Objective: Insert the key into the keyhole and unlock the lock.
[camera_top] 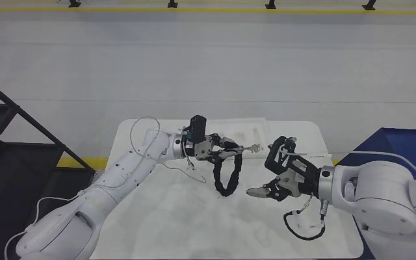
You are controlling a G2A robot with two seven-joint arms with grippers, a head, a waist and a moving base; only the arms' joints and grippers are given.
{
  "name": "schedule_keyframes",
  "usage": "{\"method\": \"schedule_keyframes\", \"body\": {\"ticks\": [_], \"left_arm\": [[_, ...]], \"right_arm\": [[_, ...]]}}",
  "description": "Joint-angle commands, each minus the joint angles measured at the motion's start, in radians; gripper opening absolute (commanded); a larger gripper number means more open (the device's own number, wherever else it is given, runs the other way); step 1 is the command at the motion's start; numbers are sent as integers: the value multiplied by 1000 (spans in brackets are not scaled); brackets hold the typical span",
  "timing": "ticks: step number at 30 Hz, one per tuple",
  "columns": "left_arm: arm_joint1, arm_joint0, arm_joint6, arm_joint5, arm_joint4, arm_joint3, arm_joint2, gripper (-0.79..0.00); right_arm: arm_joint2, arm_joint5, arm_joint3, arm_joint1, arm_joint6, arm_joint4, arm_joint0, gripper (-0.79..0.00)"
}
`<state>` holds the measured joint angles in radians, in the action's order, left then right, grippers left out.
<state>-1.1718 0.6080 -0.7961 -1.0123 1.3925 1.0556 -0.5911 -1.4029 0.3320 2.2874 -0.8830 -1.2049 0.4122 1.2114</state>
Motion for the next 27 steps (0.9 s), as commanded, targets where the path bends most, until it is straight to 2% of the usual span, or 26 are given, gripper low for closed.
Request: {"method": "schedule_keyframes", "body": {"ticks": [1, 3, 8, 11, 19, 27], "left_arm": [[2, 0, 8, 0, 2, 4, -1, -785], [4, -1, 27, 0, 6, 7, 1, -785], [0, 2, 46, 0, -14, 3, 7, -785], [-5, 1, 56, 0, -25, -1, 12, -785], [-18, 0, 63, 0, -40, -1, 22, -785], [-22, -2, 46, 0, -33, -1, 30, -785]], "right_arm": [[0, -1, -1, 0, 5, 2, 1, 0], [6, 52, -3, 4, -10, 46, -1, 0], [31, 212, -40, 6, 55, 120, -31, 0], [62, 257, -45, 6, 90, 174, -37, 0], [121, 241, -48, 4, 127, 300, -48, 0], [173, 224, -64, 1, 138, 329, -71, 0]]}}
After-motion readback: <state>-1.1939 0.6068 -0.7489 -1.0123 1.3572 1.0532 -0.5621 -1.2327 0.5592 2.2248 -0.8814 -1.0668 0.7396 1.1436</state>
